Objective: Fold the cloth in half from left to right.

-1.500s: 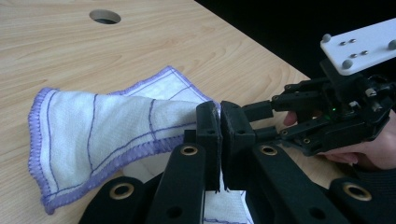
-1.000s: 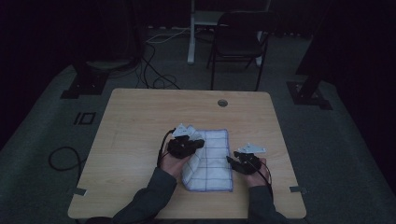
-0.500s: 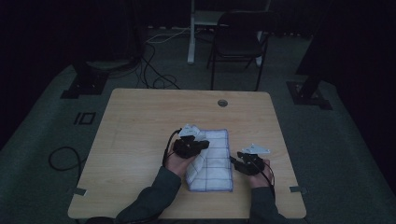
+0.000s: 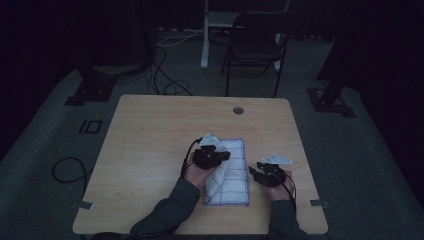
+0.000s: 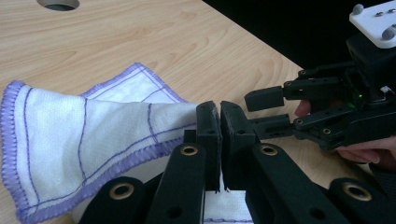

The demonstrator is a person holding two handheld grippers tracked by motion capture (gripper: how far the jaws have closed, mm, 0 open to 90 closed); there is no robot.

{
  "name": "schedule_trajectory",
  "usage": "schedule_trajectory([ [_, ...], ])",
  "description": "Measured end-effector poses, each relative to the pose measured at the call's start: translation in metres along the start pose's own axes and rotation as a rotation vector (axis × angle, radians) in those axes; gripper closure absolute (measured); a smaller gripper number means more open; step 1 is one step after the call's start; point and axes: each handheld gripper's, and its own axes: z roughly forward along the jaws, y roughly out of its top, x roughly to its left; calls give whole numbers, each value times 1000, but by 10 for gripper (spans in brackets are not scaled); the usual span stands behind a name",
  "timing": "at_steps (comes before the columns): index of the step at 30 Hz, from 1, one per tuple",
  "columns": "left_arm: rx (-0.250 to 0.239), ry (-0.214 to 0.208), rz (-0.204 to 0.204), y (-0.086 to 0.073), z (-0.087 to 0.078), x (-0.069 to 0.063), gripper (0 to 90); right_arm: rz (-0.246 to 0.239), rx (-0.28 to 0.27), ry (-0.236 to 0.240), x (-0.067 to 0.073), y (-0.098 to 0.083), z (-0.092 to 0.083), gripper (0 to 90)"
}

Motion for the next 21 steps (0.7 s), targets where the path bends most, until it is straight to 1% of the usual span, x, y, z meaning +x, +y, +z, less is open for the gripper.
schedule_trajectory([
  [5, 16, -2, 15, 3, 5, -3, 878, 2, 8, -2, 0, -1, 1, 564],
  [11, 35, -9, 22, 4, 15, -7, 878, 3, 21, -5, 0, -1, 5, 570],
  [16, 51, -14, 31, 3, 24, -10, 878, -8, 26, 5, 3, -1, 9, 563],
  [21, 63, -22, 31, 3, 29, -12, 878, -25, 41, 4, 6, 0, 12, 566],
])
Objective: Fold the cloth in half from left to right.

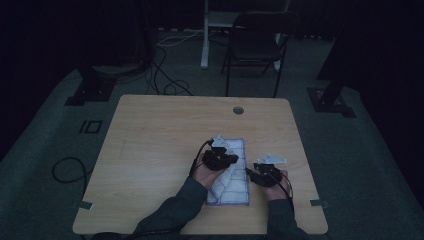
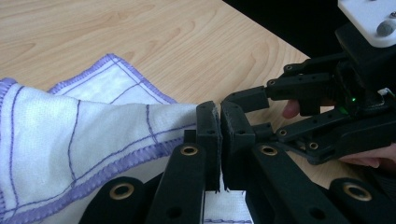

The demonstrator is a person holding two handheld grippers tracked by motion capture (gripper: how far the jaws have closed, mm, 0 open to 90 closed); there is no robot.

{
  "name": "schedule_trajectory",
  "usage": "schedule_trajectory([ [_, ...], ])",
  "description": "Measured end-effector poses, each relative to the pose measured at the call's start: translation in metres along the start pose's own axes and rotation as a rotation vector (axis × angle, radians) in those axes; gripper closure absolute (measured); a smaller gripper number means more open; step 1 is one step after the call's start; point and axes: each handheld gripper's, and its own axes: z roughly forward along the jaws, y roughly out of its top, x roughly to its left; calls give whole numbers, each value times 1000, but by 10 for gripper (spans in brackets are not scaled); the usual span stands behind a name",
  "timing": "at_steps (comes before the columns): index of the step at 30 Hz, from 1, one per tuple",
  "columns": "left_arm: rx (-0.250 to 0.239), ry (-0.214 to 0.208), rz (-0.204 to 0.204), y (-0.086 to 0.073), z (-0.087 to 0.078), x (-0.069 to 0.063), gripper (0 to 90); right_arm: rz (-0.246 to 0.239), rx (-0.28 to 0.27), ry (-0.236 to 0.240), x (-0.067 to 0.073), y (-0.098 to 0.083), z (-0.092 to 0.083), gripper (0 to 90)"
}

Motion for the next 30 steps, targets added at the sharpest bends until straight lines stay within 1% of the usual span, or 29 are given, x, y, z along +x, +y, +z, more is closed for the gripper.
schedule_trajectory([
  [3, 1, -3, 6, 2, 1, -2, 878, -22, 17, -19, 2, 0, 2, 574],
  [5, -1, -4, 8, 3, 3, -4, 878, -20, 17, -17, 3, 0, 3, 573],
  [8, 9, -5, 9, 4, 9, -5, 878, -8, 17, -13, 2, 0, 2, 573],
  [15, 60, -4, 3, -3, 28, -5, 878, -7, 15, -11, 1, 0, 2, 572],
  [19, 79, -5, 5, -5, 36, -5, 878, 2, 17, -4, 0, 0, 2, 572],
  [24, 98, -5, 8, -9, 41, -2, 877, 6, 19, -3, -1, 0, 1, 568],
  [26, 101, -9, 1, -11, 43, 0, 874, 7, 20, -3, -1, -1, 1, 566],
  [28, 101, -19, -3, -13, 43, 1, 847, 6, 20, -2, -2, -1, 1, 565],
  [29, 99, -22, -2, -13, 43, 1, 789, 7, 21, -2, -2, -1, 1, 564],
  [30, 92, -16, 5, -13, 42, 1, 748, 6, 21, -3, -2, -1, 1, 564],
])
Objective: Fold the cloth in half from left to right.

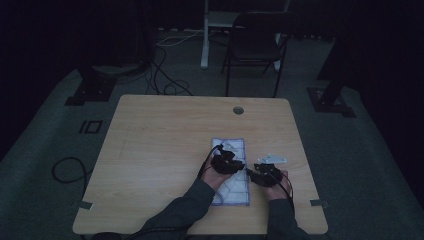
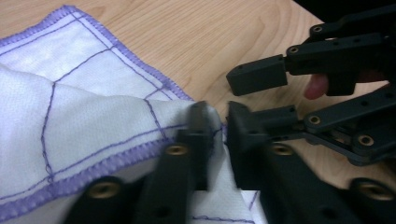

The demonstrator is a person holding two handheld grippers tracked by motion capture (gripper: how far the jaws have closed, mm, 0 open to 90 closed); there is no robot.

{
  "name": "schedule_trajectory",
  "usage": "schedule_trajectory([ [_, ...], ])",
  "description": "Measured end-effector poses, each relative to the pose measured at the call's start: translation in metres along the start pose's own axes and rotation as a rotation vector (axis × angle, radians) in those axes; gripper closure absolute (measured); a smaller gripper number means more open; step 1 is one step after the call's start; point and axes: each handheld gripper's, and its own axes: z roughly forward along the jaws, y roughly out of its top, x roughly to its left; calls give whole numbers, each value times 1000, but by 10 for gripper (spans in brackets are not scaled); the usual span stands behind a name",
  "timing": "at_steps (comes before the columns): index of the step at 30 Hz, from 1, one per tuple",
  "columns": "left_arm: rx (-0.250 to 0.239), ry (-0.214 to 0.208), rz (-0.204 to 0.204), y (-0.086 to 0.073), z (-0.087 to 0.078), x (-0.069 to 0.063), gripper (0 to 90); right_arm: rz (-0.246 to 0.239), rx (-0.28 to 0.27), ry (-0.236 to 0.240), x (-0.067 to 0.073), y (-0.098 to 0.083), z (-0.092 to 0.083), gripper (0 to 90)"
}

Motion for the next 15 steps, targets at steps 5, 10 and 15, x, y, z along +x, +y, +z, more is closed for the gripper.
schedule_trajectory([
  [5, -18, 7, 24, 1, -11, -1, 655, 5, -1, 0, -2, 0, -1, 559],
  [10, -46, 30, 27, 0, -32, 3, 636, 7, -3, 2, -2, -1, -1, 558],
  [15, -58, 63, 12, -9, -51, 13, 647, 8, -2, 1, -2, -1, -1, 556],
])
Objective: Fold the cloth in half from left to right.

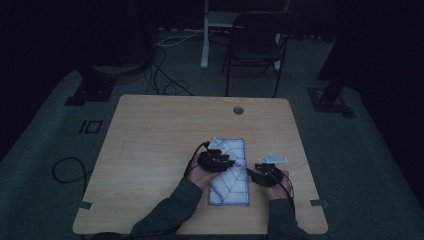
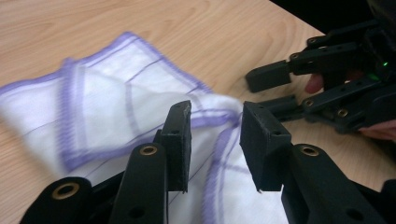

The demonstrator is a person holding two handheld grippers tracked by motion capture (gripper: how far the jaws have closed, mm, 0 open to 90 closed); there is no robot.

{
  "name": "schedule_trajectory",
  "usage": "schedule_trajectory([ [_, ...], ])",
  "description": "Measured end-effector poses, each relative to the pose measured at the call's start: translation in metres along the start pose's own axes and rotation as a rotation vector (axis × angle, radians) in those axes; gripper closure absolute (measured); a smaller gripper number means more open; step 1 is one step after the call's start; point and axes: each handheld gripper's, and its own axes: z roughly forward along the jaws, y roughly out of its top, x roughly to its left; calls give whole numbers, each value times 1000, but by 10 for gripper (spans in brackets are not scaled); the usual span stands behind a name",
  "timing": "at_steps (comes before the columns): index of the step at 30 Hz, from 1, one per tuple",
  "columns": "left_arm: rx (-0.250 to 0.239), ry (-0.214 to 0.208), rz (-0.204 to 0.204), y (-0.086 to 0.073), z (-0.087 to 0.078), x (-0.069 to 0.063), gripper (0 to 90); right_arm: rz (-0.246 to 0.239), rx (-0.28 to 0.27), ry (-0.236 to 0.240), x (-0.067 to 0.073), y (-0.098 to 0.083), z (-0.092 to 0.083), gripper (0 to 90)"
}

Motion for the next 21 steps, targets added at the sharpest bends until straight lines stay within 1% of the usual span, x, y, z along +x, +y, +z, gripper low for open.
schedule_trajectory([
  [6, 8, 29, 4, -15, -11, 7, 702, 2, -2, -1, 0, 0, 0, 556],
  [7, 7, 33, -2, -18, -11, 8, 707, 2, -2, 0, 0, 0, 0, 556],
  [10, 11, 39, -8, -25, -11, 10, 721, 2, -2, 1, 0, 0, 0, 555],
  [12, 20, 47, -4, -28, -10, 11, 740, 2, -2, 1, 0, 0, 0, 555],
  [15, 36, 59, -2, -32, -7, 10, 818, 4, -2, 3, 0, 0, 0, 555],
  [17, 51, 60, 15, -35, -6, 9, 872, 3, -2, 3, -1, 0, 0, 555],
  [18, 61, 62, 30, -36, -5, 7, 894, 3, -3, 2, -1, 0, 0, 555],
  [21, 75, 54, 59, -40, -3, 2, 900, 3, -3, 2, -1, 0, 0, 555],
])
